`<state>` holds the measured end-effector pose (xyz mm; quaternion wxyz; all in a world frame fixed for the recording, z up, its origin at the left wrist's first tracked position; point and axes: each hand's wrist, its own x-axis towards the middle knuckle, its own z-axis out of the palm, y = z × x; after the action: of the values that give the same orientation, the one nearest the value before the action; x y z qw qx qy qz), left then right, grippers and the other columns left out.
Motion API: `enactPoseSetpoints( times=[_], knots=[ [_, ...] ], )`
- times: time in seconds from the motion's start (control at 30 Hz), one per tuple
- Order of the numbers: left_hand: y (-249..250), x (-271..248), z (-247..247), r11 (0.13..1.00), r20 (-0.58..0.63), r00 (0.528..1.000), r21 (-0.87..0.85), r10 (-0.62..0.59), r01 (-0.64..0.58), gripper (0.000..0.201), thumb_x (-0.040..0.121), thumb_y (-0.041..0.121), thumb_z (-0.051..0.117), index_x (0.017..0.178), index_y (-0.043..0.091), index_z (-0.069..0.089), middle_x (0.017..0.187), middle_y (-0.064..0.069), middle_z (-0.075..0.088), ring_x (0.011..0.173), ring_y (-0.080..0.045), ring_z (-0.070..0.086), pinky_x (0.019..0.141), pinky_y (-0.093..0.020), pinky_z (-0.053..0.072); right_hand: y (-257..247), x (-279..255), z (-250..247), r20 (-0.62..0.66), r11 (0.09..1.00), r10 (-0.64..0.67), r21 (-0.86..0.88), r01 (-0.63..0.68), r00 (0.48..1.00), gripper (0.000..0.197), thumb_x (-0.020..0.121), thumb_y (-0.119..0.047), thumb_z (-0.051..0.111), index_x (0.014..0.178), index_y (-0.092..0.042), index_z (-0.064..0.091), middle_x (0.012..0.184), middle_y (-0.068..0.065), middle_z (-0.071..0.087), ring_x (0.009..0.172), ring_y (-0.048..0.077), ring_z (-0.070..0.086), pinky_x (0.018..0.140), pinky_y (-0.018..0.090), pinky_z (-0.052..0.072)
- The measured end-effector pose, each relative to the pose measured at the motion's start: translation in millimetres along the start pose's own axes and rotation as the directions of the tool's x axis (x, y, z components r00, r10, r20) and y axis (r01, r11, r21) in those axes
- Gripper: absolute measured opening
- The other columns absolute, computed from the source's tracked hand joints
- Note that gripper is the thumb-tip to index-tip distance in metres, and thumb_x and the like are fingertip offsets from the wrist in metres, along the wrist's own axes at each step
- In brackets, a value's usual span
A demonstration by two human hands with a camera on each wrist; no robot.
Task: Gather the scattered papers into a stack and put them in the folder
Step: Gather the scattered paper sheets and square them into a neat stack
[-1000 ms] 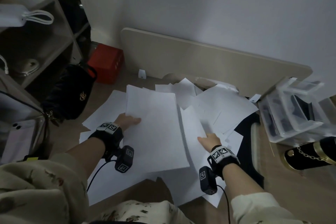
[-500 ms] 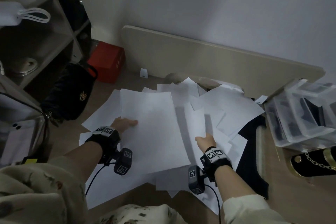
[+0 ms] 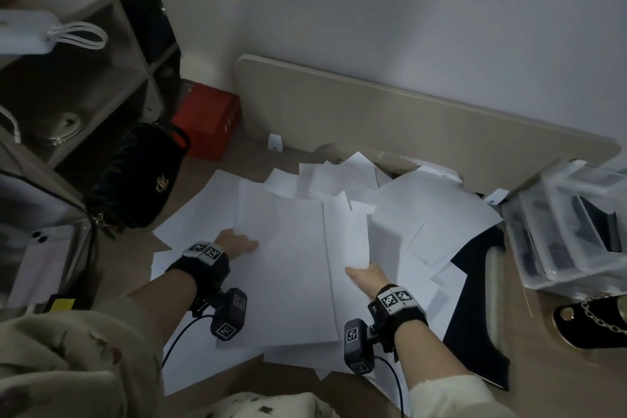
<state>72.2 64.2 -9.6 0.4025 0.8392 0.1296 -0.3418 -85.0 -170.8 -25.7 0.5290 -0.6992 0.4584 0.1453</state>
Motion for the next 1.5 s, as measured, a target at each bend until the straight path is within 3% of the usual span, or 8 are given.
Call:
enactPoseSetpoints(
  times=[0.13, 0.33, 0.57, 0.73, 0.8, 1.03, 1.23, 1.5],
  knots=[
    [-3, 1, -6, 0.999, 0.043, 0.999, -0.040, 0.001, 0.001, 0.053, 0.081, 0.015, 0.073, 0.126, -0.006, 0.052, 0.127, -0.022, 0.057, 0.114, -0.039, 0.055, 0.102, -0.047, 0.044, 5, -4, -5, -0.117, 0.999, -0.034, 0.031, 0.038, 0.993, 0.017, 0.084, -0.013, 0.064, 0.096, -0.001, 0.064, 0.096, 0.013, 0.067, 0.099, 0.031, 0.065, 0.085, 0.033, 0.050],
    [0, -2, -11, 0.996, 0.032, 0.999, -0.091, 0.028, -0.024, 0.052, 0.081, 0.013, 0.073, 0.125, -0.006, 0.052, 0.127, -0.022, 0.057, 0.114, -0.039, 0.055, 0.103, -0.048, 0.042, 0, -21, -44, -0.480, 0.987, 0.002, 0.141, 0.075, 0.877, 0.037, 0.088, -0.014, 0.062, 0.120, 0.004, 0.059, 0.122, 0.021, 0.062, 0.112, 0.036, 0.058, 0.095, 0.037, 0.045],
    [9, -11, 0, 0.998, 0.016, 0.999, 0.048, 0.047, -0.048, 0.048, 0.090, 0.015, 0.063, 0.129, -0.008, 0.049, 0.134, -0.022, 0.051, 0.122, -0.036, 0.051, 0.104, -0.038, 0.041, -18, -54, -68, -0.692, 0.911, -0.140, 0.190, 0.365, 0.708, 0.015, 0.092, -0.017, 0.055, 0.104, -0.009, 0.058, 0.095, 0.005, 0.062, 0.093, 0.029, 0.060, 0.079, 0.030, 0.041],
    [10, -16, -1, 0.994, 0.024, 0.999, 0.101, 0.033, -0.035, 0.049, 0.088, 0.018, 0.065, 0.130, -0.003, 0.051, 0.132, -0.019, 0.053, 0.118, -0.034, 0.053, 0.094, -0.031, 0.043, -34, -68, -67, -0.718, 0.805, -0.137, 0.321, 0.499, 0.682, 0.051, 0.095, -0.020, 0.055, 0.139, 0.000, 0.040, 0.137, 0.013, 0.051, 0.127, 0.028, 0.049, 0.106, 0.032, 0.039],
    [9, -18, 0, 0.991, 0.038, 0.999, 0.131, 0.034, -0.038, 0.050, 0.089, 0.021, 0.064, 0.131, -0.002, 0.050, 0.134, -0.018, 0.052, 0.119, -0.033, 0.053, 0.097, -0.031, 0.043, -44, -72, -69, -0.718, 0.747, -0.126, 0.386, 0.542, 0.685, 0.052, 0.094, -0.020, 0.057, 0.139, -0.003, 0.039, 0.137, 0.010, 0.050, 0.125, 0.023, 0.050, 0.102, 0.026, 0.039],
    [4, -18, 5, 0.999, 0.095, 0.995, 0.006, 0.035, -0.036, 0.048, 0.087, 0.025, 0.065, 0.126, -0.001, 0.054, 0.126, -0.016, 0.058, 0.115, -0.035, 0.057, 0.100, -0.037, 0.045, -65, -79, -67, -0.484, 0.626, -0.101, 0.648, 0.434, 0.869, 0.085, 0.088, -0.036, 0.065, 0.149, -0.002, 0.015, 0.152, 0.008, 0.030, 0.139, 0.023, 0.030, 0.113, 0.037, 0.023],
    [-9, -6, 5, 0.977, 0.156, 0.986, -0.212, 0.051, -0.017, 0.062, 0.085, 0.043, 0.064, 0.128, -0.001, 0.051, 0.122, -0.020, 0.060, 0.109, -0.038, 0.059, 0.100, -0.049, 0.046, -43, -70, -41, -0.334, 0.781, -0.117, 0.551, 0.295, 0.935, 0.023, 0.082, -0.008, 0.072, 0.104, -0.008, 0.064, 0.106, 0.008, 0.067, 0.103, 0.027, 0.063, 0.088, 0.033, 0.048],
    [-6, -20, 4, 0.964, 0.138, 0.986, -0.260, 0.095, -0.056, 0.074, 0.083, 0.055, 0.062, 0.131, 0.001, 0.049, 0.126, -0.019, 0.059, 0.110, -0.037, 0.059, 0.101, -0.050, 0.045, 9, -37, -27, -0.277, 0.956, 0.062, 0.292, 0.022, 0.959, 0.051, 0.071, 0.004, 0.072, 0.118, 0.004, 0.053, 0.112, 0.014, 0.063, 0.103, 0.029, 0.060, 0.096, 0.038, 0.048]
  ],
)
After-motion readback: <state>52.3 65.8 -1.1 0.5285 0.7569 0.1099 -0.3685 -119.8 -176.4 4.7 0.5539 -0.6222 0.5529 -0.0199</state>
